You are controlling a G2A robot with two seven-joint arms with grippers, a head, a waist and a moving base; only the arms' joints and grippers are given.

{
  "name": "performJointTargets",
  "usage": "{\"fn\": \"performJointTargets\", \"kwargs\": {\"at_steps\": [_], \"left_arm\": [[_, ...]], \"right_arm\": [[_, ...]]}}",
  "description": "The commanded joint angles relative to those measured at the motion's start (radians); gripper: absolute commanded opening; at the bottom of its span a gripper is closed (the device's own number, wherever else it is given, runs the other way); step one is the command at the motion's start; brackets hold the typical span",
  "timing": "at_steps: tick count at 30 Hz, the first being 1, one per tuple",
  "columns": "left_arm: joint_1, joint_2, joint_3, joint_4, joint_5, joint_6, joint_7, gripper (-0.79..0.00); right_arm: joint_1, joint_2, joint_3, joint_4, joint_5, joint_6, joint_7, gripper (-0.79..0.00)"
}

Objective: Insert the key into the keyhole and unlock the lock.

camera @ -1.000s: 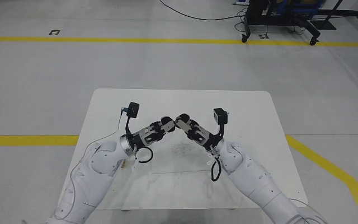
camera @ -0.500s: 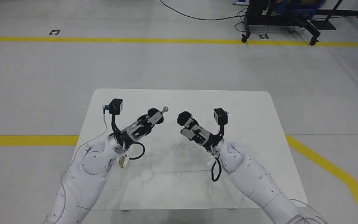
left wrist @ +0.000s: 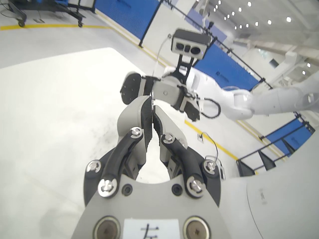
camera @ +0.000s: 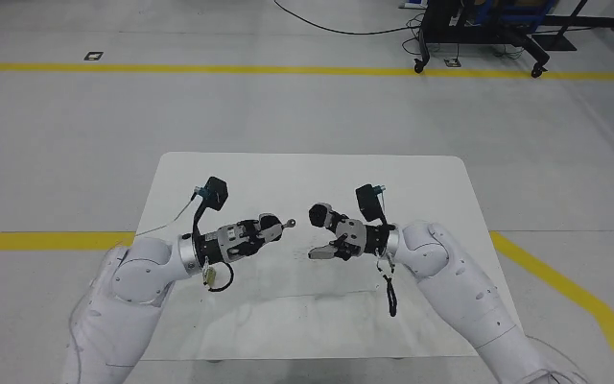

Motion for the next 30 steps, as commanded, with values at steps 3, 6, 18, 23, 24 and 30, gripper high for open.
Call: {"fn": "performJointTargets", "kwargs": {"at_steps": [3,6,18,23,24,30], "left_arm": [[-0.024,0.003,0.042,-0.005,0.009,0.0,-0.07,-0.785],[-0.045,0.003,0.064,0.002,0.036,0.012,-0.084,-0.785],[-0.082,0.004,0.137,0.017,0.039,0.004,-0.081,-0.785],[-0.099,0.004,0.157,0.028,0.044,0.002,-0.06,-0.785],[-0.1,0.005,0.159,0.029,0.043,-0.001,-0.06,-0.785],[-0.101,0.01,0.159,0.032,0.046,-0.003,-0.053,-0.785]], "right_arm": [[-0.005,0.04,0.024,-0.024,0.16,0.0,0.205,-0.4],[-0.004,0.054,0.023,-0.025,0.224,0.0,0.269,-0.449],[0.045,0.067,-0.042,0.016,0.304,0.007,0.306,-0.554],[0.056,0.069,-0.058,0.024,0.308,0.013,0.307,-0.557],[0.058,0.069,-0.06,0.026,0.308,0.016,0.306,-0.545],[0.067,0.071,-0.077,0.026,0.309,0.018,0.306,-0.613]]}}
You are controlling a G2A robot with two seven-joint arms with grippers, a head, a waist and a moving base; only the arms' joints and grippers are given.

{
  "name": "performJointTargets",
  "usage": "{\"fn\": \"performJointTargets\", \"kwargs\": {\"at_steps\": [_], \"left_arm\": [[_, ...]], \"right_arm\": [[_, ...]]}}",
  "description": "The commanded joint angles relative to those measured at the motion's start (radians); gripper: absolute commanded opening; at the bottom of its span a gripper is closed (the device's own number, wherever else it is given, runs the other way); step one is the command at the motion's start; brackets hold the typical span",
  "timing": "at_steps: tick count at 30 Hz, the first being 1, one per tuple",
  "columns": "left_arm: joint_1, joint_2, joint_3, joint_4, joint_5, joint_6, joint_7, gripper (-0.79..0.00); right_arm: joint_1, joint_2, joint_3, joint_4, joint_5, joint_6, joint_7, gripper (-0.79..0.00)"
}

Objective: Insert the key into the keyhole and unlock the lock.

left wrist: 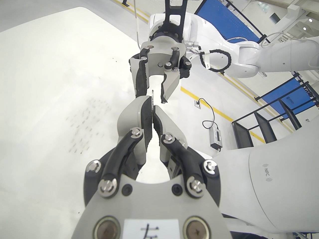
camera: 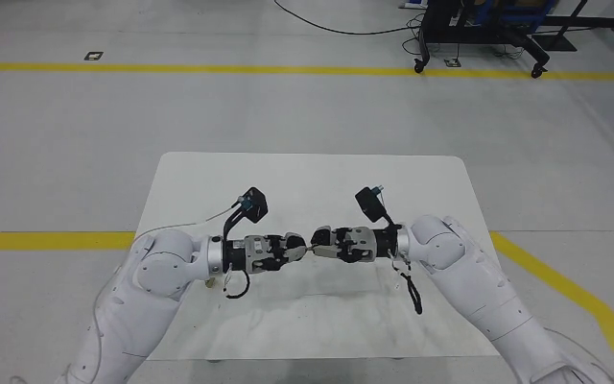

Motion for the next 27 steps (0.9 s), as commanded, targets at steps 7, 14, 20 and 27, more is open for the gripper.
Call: {"fn": "performJointTargets", "kwargs": {"at_steps": [7,14,20,27], "left_arm": [[-0.001,0.005,0.007,0.001,0.007,0.0,0.012,-0.785],[-0.003,0.008,0.01,-0.001,0.009,0.001,0.047,0.0],[-0.001,0.01,-0.002,0.006,0.014,0.004,0.076,0.0],[-0.001,0.01,-0.002,0.006,0.014,0.004,0.076,0.0]], "right_arm": [[0.011,0.002,-0.018,0.007,0.004,0.001,-0.004,-0.785],[0.012,0.003,-0.02,0.015,-0.014,-0.006,-0.038,-0.785],[0.001,0.012,0.014,0.026,-0.033,-0.019,-0.081,-0.785],[-0.053,0.04,0.122,0.039,-0.055,-0.019,-0.133,-0.785]]}}
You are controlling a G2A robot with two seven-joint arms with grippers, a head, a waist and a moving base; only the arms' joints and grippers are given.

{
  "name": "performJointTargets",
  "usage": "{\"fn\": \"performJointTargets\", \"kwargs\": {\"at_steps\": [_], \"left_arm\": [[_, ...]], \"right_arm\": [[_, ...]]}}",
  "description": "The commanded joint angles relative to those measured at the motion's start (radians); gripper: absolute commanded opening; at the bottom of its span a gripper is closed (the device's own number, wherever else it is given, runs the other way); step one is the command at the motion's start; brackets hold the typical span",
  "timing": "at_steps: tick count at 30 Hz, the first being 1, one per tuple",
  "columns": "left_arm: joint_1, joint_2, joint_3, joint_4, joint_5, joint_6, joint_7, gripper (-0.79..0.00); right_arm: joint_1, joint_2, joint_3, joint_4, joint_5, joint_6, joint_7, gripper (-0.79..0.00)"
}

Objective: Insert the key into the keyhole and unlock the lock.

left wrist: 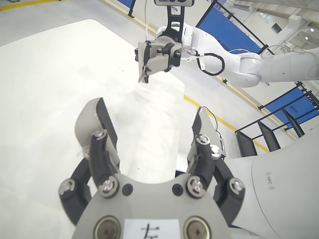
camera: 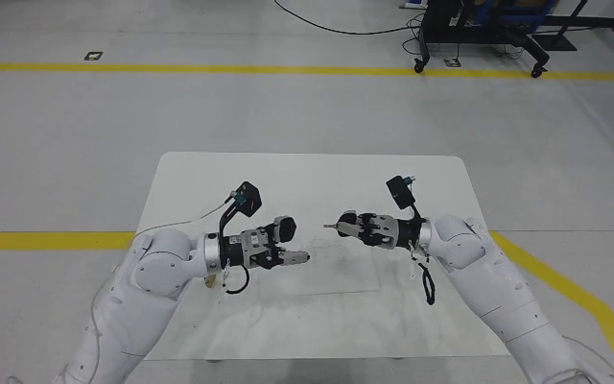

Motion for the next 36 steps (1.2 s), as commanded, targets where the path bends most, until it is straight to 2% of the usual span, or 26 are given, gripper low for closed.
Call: {"fn": "performJointTargets", "kwargs": {"at_steps": [1,5,9,16,20,23,25,27,36], "left_arm": [[0.0,0.0,0.0,0.0,0.0,0.0,0.0,0.0],[0.01,0.001,-0.024,-0.028,0.019,0.027,0.054,0.0],[0.062,0.022,-0.14,-0.109,0.136,0.099,0.045,0.0],[0.248,0.068,-0.406,-0.41,0.306,0.275,-0.192,0.0],[0.355,0.08,-0.481,-0.526,0.408,0.39,-0.339,0.0],[0.402,0.085,-0.473,-0.529,0.435,0.438,-0.416,0.0],[0.411,0.089,-0.462,-0.51,0.53,0.472,-0.46,0.0],[0.416,0.089,-0.436,-0.504,0.572,0.504,-0.451,0.0],[0.371,0.088,-0.31,-0.411,0.697,0.567,-0.472,0.0]], "right_arm": [[0.001,0.0,-0.002,-0.001,0.0,0.0,0.001,-0.785],[0.001,0.0,-0.002,-0.001,0.0,0.0,0.001,-0.785],[0.001,0.0,-0.002,-0.001,0.0,0.0,0.001,-0.785],[0.001,0.0,-0.002,-0.001,0.0,0.0,0.001,-0.785],[0.001,0.0,-0.002,-0.001,0.0,0.0,0.001,-0.785],[0.001,0.0,-0.002,-0.001,0.0,0.0,0.001,-0.785],[0.001,0.0,-0.002,-0.001,0.0,0.0,0.001,-0.785],[0.001,0.0,-0.002,-0.001,0.0,0.0,0.001,-0.785],[0.001,0.0,-0.002,-0.001,0.0,0.0,0.001,-0.785]]}}
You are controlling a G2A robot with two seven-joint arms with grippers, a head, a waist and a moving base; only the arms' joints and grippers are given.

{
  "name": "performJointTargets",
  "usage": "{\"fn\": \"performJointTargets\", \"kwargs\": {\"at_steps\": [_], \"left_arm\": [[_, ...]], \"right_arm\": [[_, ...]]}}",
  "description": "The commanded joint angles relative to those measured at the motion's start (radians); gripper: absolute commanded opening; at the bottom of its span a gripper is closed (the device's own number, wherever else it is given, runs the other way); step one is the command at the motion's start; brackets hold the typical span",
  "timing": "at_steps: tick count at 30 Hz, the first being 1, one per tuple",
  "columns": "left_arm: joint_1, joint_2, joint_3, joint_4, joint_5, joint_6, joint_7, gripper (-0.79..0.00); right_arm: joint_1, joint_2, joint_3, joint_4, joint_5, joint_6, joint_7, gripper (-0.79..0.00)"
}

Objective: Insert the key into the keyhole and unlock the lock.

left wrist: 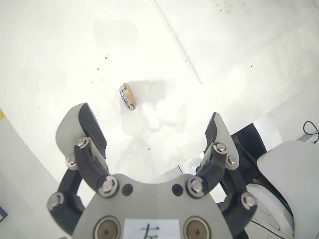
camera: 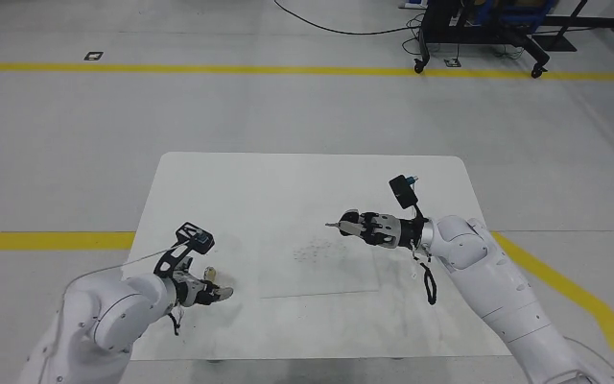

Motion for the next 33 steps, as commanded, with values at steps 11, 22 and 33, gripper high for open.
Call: {"fn": "performJointTargets", "kwargs": {"at_steps": [11,22,33], "left_arm": [[-0.071,-0.007,0.099,0.114,0.064,0.054,0.035,-0.243],[-0.088,-0.008,0.114,0.12,0.072,0.117,0.008,-0.406],[-0.099,-0.009,0.125,0.143,0.091,0.16,-0.008,-0.582]], "right_arm": [[0.0,0.0,0.0,0.0,0.0,0.0,0.0,-0.785],[0.0,0.0,0.0,0.0,0.0,0.0,0.0,-0.785],[0.0,0.0,0.0,0.0,0.0,0.0,0.0,-0.785]]}}
